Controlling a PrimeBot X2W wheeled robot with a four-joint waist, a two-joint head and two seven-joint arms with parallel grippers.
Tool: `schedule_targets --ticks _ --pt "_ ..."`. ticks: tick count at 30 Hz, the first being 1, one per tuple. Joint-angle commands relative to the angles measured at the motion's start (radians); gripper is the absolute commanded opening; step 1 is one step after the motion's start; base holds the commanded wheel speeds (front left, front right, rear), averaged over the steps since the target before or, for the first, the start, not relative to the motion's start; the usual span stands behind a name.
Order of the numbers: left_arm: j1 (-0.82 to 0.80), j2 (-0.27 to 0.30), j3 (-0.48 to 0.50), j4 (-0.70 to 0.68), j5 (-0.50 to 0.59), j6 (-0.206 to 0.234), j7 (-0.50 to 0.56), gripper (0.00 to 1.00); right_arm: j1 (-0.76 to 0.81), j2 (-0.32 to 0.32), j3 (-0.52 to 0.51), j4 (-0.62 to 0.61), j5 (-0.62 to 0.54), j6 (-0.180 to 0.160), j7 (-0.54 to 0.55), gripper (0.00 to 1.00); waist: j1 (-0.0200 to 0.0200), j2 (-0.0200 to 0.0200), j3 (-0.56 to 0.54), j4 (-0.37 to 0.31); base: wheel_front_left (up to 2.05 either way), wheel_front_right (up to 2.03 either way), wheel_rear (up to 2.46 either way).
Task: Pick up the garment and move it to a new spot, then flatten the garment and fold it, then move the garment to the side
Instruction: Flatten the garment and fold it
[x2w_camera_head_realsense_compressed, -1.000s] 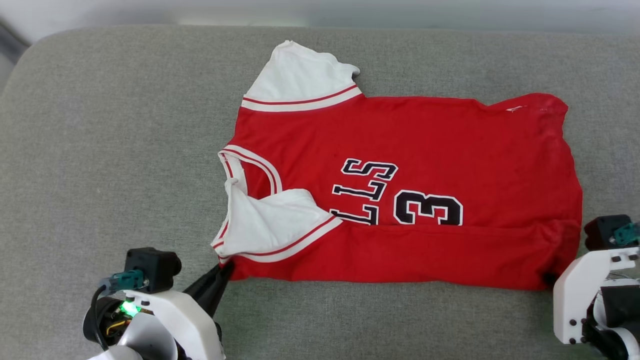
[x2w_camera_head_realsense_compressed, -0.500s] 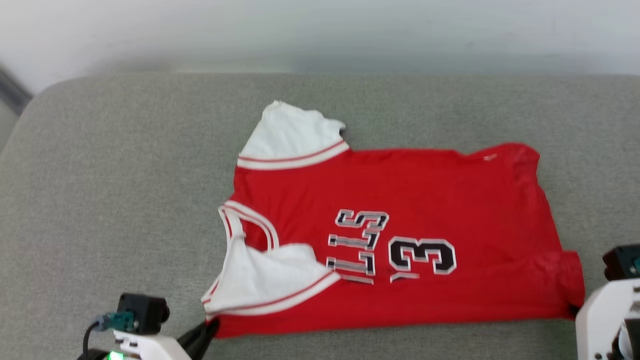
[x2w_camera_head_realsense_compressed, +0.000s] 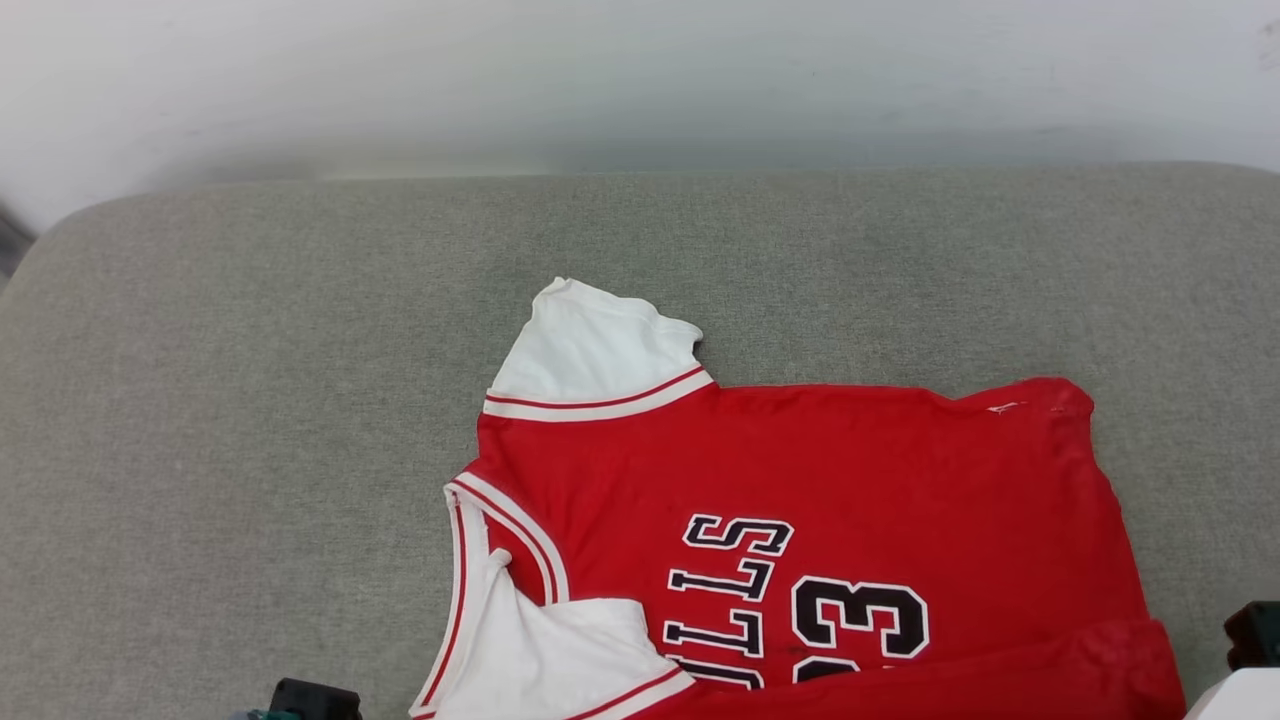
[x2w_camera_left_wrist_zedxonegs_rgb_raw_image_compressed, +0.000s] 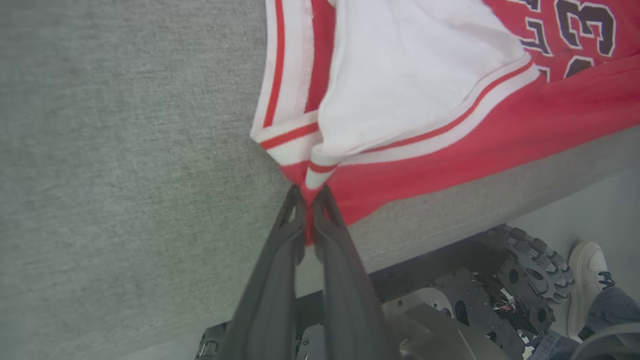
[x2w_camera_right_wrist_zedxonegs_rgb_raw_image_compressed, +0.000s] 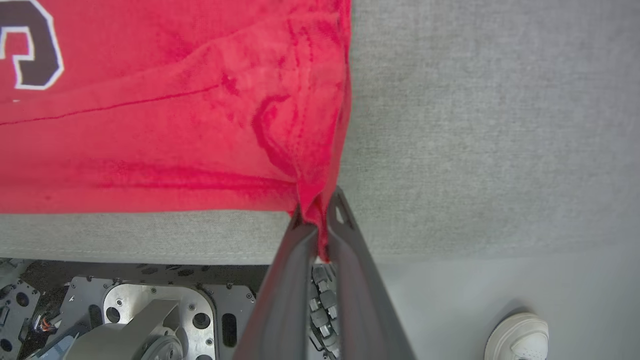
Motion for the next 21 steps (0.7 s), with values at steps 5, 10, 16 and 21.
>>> schedule_targets --ticks 5,10,16,21 --pt "-0.025 -0.022 -0.029 0.076 0.032 -0.031 0.007 0.38 -0.029 -0.007 0.037 0.069 -0.018 -0.001 -0.046 0.9 0.0 0.0 -0.002 -0.005 0.0 0.0 0.0" --pt "-0.036 -0.042 -0.021 0.119 0.043 -0.038 -0.023 1.0 -0.056 -0.008 0.053 0.107 -0.008 -0.001 -0.096 1.0 0.0 0.0 -0.021 -0.003 0.0 0.0 0.0" --pt "-0.064 -0.061 0.035 0.125 0.077 -0.03 -0.146 1.0 -0.101 0.012 0.022 0.103 0.018 -0.001 -0.185 1.0 0.0 0.0 -0.049 -0.003 0.0 0.0 0.0" --pt "-0.081 -0.091 0.103 0.12 0.096 -0.024 -0.28 1.0 -0.154 0.012 0.019 0.066 0.039 -0.001 -0.312 1.0 0.0 0.0 -0.068 -0.009 0.0 0.0 0.0"
